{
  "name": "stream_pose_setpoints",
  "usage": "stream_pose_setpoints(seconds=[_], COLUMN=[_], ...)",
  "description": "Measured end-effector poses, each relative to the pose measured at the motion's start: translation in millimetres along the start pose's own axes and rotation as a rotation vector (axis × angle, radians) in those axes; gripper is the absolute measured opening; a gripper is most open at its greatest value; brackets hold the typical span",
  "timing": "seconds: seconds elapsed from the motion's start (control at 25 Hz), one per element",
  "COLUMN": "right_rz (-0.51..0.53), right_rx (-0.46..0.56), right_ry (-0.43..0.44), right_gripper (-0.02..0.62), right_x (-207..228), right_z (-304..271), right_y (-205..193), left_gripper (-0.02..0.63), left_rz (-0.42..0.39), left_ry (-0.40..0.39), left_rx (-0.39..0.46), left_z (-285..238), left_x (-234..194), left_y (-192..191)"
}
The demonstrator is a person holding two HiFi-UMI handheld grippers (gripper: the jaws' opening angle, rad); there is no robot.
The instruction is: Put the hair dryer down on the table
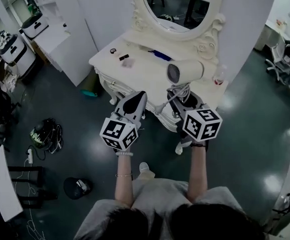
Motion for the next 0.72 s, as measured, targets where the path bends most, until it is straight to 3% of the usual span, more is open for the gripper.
stream_pose_setpoints(seconds=[0.48, 0.72], right_rz=[-0.038, -0.069], right_rx=[0.000, 0.005], right_ry=[-0.191, -0.256], right_gripper=[0.187, 0.187], right_x=[25, 29], right_z=[-44, -48], right_y=[-20, -34], left_gripper=[0.005, 0.005], left_rz=[0.058, 0.085], left_ry=[-0.189, -0.241], left_rx=[-0.051, -0.072], left_z=[-56, -66], left_x=[-58, -71], left_y=[-28, -43])
Point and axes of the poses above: the fingertips, and each gripper's own axes: z backward along the fingers, x to its right, y out of its top, the point moved 8 cm from there along z, backward along the fingers, and after that the axes turned 9 degrees about x, right-handed, at the moved point
